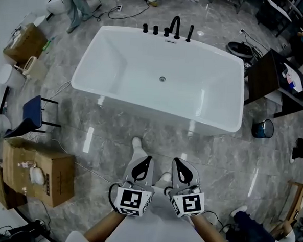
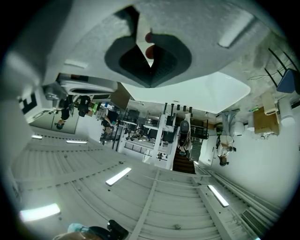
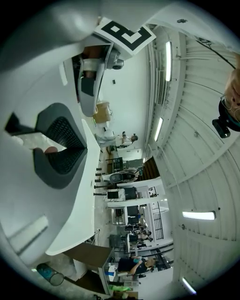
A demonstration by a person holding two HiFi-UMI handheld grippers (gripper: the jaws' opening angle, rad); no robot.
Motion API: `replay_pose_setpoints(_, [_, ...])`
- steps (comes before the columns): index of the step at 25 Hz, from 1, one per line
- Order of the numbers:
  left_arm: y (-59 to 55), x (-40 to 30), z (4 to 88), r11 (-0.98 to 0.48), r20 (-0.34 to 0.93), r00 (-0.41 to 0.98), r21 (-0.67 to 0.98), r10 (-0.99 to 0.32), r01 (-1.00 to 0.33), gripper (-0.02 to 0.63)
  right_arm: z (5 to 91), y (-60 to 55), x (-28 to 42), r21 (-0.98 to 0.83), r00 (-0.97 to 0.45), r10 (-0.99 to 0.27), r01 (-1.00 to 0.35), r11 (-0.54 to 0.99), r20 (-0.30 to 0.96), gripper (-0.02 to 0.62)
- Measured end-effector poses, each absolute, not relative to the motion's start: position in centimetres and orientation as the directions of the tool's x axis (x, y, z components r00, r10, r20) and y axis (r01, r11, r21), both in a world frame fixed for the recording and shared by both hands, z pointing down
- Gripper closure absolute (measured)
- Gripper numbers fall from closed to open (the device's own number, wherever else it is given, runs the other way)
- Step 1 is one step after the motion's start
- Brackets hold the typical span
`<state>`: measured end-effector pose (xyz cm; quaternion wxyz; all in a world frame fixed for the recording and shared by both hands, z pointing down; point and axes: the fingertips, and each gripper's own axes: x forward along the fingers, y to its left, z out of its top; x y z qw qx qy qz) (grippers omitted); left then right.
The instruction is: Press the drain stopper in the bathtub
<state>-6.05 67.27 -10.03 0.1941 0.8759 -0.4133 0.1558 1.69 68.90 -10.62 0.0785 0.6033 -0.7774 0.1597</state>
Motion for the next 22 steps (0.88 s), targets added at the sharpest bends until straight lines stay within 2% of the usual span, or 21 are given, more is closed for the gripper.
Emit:
replay_pose_setpoints(5, [56.8, -8.3, -11.1, -0.588, 0.410, 0.633, 0.248, -0.656, -0.770, 0.607, -10.8, 59.9, 1.2, -0.127, -0.209, -0.911, -0.976, 0.174, 0.356, 0.589])
replay_pose_setpoints(12, [45.2, -14.8, -11.1, -0.582, 0.418, 0.625, 0.243, -0.659, -0.776, 0.607, -10.3, 49.1, -3.4, -0.121, -0.267, -0.875, -0.964, 0.239, 0.403, 0.591])
replay_pose_setpoints(22, [35.5, -12.2, -9.0, -0.638, 0.472, 0.642, 0.196, -0.604, -0.745, 0.607, -7.6, 37.4, -1.9, -0.171, -0.255, -0.869, -0.965, 0.199, 0.425, 0.589])
